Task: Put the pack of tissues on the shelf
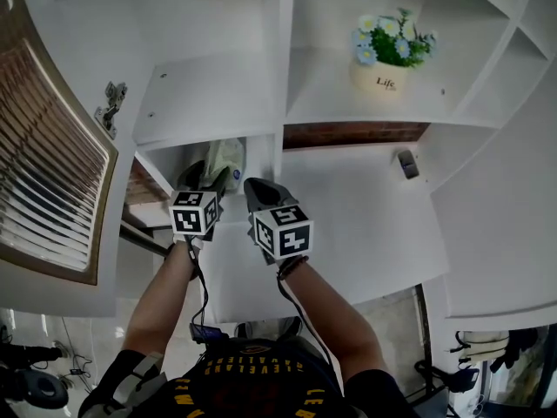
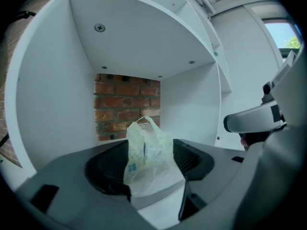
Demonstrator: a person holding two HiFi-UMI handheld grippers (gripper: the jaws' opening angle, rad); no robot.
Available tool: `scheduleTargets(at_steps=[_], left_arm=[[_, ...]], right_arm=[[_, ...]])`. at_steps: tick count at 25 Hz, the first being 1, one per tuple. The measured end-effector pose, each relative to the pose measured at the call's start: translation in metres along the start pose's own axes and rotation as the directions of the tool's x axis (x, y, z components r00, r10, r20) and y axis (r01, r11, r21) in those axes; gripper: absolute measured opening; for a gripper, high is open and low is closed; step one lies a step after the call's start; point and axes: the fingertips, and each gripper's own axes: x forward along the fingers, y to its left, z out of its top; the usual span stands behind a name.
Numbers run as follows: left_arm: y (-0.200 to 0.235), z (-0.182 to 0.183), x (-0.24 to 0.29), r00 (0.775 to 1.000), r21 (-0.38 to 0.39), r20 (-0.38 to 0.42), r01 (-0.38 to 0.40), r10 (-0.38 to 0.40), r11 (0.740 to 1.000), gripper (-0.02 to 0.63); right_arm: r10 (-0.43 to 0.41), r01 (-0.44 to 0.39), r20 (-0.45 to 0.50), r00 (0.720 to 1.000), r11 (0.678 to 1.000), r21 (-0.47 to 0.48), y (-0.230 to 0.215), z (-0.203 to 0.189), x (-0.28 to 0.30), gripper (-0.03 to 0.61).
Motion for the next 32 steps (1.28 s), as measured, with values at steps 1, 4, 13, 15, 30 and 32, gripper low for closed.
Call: scheduleTargets(at_steps=[1, 4, 13, 15, 30, 32], left_arm=[[-0.001, 0.000, -0.002, 1.000, 0.010, -0.001, -0.002, 0.002, 1.000, 0.294], [-0.004, 0.003, -0.011, 1.000, 0.020, 0.011, 0.003, -0.003, 1.000, 0.325], [-0.035, 0.026, -0.068, 0.992, 0.040, 0.106, 0.067, -0.071, 0.997, 0.325], [-0.043, 0.030, -0.084, 0.987, 0.020, 0.128, 0.099, -0.100, 0.995, 0.325], [-0.099, 0.022, -0.193, 0.927, -0.156, 0.212, 0.344, -0.309, 0.926, 0.262], [-0.103, 0.024, -0.207, 0.918, -0.183, 0.235, 0.364, -0.319, 0.913, 0.205]], right_arm=[[0.000, 0.000, 0.001, 1.000, 1.000, 0.001, 0.001, 0.000, -0.001, -0.003], [0.002, -0.002, 0.004, 1.000, 1.000, 0.004, 0.003, -0.001, -0.004, -0.003], [0.011, -0.011, 0.019, 1.000, 1.000, 0.004, 0.014, -0.001, -0.020, -0.003], [0.010, -0.010, 0.025, 1.000, 1.000, 0.005, 0.016, -0.001, -0.027, -0.003], [0.047, -0.045, 0.086, 0.995, 0.999, -0.024, 0.059, -0.002, -0.089, -0.003], [0.050, -0.048, 0.093, 0.994, 0.998, -0.027, 0.065, -0.005, -0.100, -0.003]])
